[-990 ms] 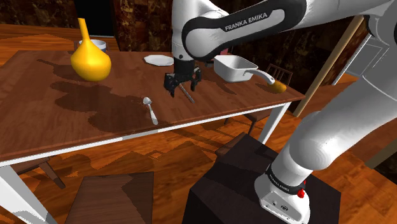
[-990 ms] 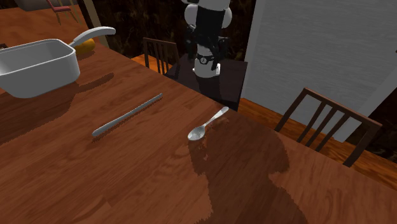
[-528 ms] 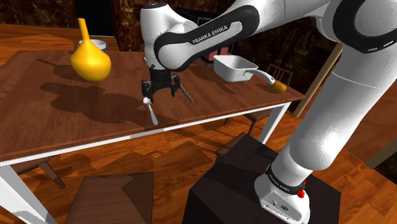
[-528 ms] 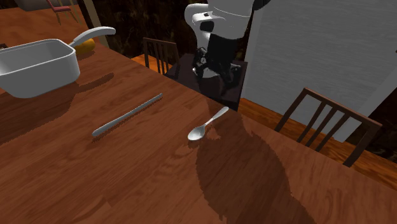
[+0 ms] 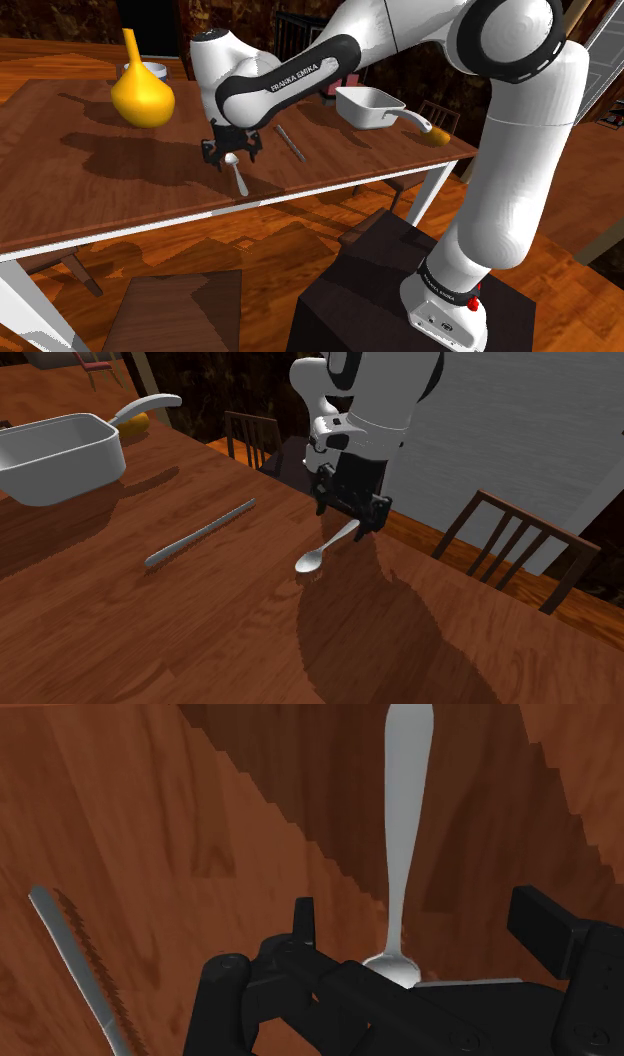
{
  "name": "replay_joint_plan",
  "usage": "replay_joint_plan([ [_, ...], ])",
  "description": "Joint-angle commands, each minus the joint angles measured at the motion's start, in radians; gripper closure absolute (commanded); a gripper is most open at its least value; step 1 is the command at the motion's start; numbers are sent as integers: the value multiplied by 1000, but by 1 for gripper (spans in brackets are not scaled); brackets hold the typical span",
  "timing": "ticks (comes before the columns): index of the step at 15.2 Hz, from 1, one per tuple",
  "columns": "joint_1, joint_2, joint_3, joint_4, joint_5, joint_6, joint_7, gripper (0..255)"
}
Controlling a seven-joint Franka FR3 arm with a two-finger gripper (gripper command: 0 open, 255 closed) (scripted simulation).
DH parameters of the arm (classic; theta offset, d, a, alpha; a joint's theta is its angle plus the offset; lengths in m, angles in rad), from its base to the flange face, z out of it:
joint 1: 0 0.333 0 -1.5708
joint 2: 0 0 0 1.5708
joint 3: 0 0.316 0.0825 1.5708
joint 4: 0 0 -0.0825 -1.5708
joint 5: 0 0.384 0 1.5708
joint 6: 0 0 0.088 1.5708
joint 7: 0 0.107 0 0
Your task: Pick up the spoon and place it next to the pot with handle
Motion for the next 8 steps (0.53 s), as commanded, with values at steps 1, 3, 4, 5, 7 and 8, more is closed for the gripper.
replay_joint_plan([
  [1, 1, 14, -4, -10, -11, 22, 9, 0],
  [3, 0, 28, -9, -19, -21, 43, 15, 0],
  [4, 0, 39, -13, -25, -29, 60, 20, 0],
  [5, 0, 39, -13, -25, -29, 60, 20, 0],
  [7, 0, 39, -13, -25, -29, 60, 20, 0],
  [8, 0, 39, -13, -25, -29, 60, 20, 0],
])
